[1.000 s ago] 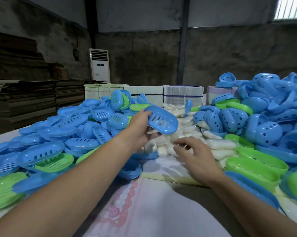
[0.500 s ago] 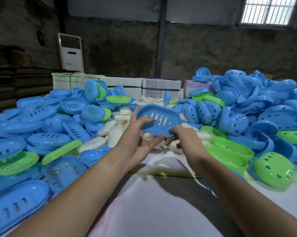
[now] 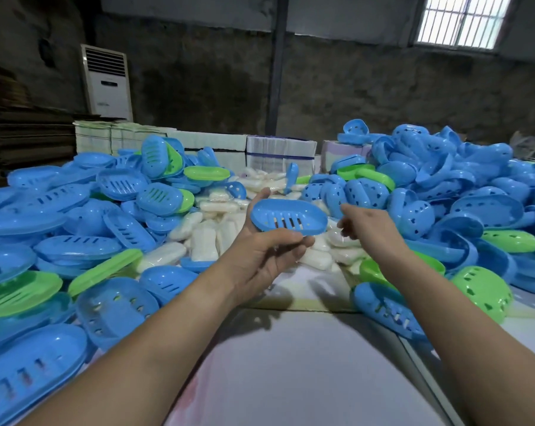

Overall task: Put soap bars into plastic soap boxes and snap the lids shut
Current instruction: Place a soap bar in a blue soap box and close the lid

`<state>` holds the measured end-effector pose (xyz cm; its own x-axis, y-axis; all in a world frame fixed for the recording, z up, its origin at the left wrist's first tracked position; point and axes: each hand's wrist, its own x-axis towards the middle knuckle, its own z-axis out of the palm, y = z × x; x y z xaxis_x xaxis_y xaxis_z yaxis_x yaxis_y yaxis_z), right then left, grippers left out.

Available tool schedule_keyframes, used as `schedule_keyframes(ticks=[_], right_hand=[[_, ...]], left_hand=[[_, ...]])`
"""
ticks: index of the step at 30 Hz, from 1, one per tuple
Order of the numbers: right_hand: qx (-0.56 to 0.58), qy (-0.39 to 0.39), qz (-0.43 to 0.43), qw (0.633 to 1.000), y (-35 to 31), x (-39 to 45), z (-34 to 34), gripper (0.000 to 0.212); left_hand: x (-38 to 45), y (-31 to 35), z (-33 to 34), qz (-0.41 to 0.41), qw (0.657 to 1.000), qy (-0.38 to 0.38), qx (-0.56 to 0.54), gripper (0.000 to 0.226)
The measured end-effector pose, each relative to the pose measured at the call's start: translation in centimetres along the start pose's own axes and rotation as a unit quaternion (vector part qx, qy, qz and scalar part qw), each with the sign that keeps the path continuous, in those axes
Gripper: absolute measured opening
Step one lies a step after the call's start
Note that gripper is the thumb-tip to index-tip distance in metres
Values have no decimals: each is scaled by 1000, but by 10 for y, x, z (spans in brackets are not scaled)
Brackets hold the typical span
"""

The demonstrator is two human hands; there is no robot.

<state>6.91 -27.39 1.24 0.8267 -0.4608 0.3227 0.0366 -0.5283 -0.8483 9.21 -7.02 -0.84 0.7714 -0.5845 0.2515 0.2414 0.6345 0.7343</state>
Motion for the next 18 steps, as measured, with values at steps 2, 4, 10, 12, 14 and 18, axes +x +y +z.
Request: schedule_keyframes(ticks=[2,4,10,12,14,18], right_hand=[[-250,4,-47,967,15,10,1,23],[-432,-64,-44,898,29,18,7,54],[-500,-105,-38,859,40,34,15,58],[-500,-110,-45,858,40,35,10,55],[-483,-105,-59,867,44,33,4,53],[-425,-66,-98,897,49,29,-5,45]], left_hand=[[1,0,0,-3,1000,3,-5,74],[2,-2,-2,-5,1000,14,3,54],[6,-5,-8,1,998,34,56,59],[8,-7,-12,4,996,48,71,53],[10,-8,-15,3,996,62,69,43],[9,-8,-16,-3,995,52,81,61]])
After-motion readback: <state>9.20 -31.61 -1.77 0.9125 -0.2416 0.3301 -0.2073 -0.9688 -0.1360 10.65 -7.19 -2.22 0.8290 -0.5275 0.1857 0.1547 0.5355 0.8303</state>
